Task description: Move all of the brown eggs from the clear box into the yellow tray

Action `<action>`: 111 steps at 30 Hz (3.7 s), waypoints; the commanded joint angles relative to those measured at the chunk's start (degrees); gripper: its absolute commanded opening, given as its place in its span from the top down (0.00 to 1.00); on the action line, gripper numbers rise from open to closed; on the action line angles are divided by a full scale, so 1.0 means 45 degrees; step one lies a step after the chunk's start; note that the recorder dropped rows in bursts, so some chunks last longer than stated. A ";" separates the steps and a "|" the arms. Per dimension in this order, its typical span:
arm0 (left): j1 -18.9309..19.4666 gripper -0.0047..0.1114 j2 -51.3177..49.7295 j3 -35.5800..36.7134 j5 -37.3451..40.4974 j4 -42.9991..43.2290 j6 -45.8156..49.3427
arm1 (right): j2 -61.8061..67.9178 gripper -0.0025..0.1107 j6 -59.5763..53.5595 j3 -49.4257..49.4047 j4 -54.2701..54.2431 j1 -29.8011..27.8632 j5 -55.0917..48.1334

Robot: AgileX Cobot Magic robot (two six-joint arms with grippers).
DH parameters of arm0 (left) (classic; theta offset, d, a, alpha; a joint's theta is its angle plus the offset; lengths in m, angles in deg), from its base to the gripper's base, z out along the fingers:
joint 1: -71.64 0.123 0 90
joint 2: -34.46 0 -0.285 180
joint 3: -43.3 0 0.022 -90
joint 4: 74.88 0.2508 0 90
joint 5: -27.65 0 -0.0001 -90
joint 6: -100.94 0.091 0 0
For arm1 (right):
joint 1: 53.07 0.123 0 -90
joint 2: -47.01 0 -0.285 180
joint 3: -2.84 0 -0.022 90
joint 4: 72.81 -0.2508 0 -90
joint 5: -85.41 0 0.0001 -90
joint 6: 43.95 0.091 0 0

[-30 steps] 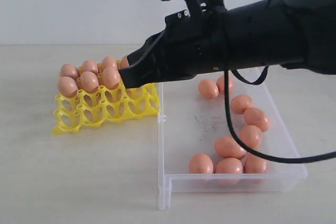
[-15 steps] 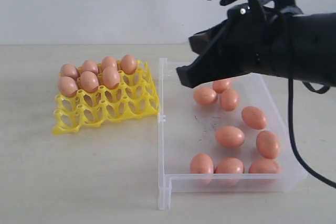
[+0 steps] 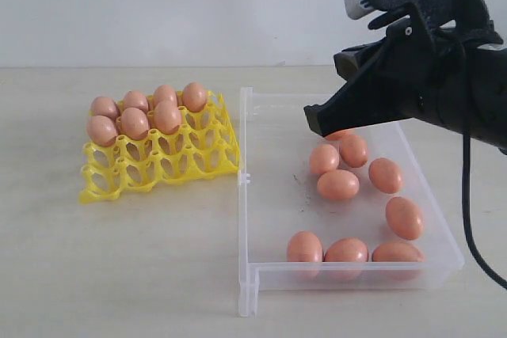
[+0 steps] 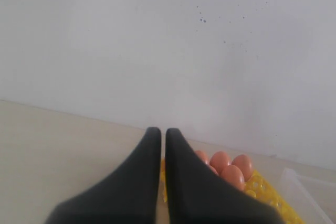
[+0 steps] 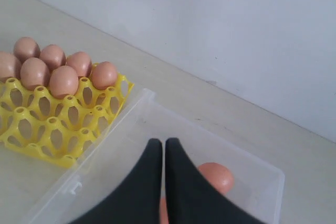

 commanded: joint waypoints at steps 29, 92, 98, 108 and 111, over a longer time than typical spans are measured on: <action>-0.0053 0.93 0.0036 -0.0034 0.0000 -0.0042 0.0116 | -0.0083 0.98 0.0468 -0.0030 0.0182 -0.0020 -0.4588; -0.0053 0.93 0.0036 -0.0034 0.0000 -0.0042 0.0116 | -0.0083 0.98 -0.8082 -0.1255 -0.7422 0.0006 0.1274; -0.0053 0.93 0.0036 -0.0034 0.0000 -0.0042 0.0116 | -0.0083 0.98 -0.8082 -0.1248 -0.7422 0.0006 0.0907; -0.0053 0.93 0.0036 -0.0034 0.0000 -0.0042 0.0116 | -0.0083 0.98 -0.8079 -0.1248 -0.7422 0.0006 0.0700; -0.0053 0.93 0.0036 -0.0034 0.0000 -0.0042 0.0116 | -0.0083 0.98 -0.8103 -0.1248 -0.7422 0.0006 0.0700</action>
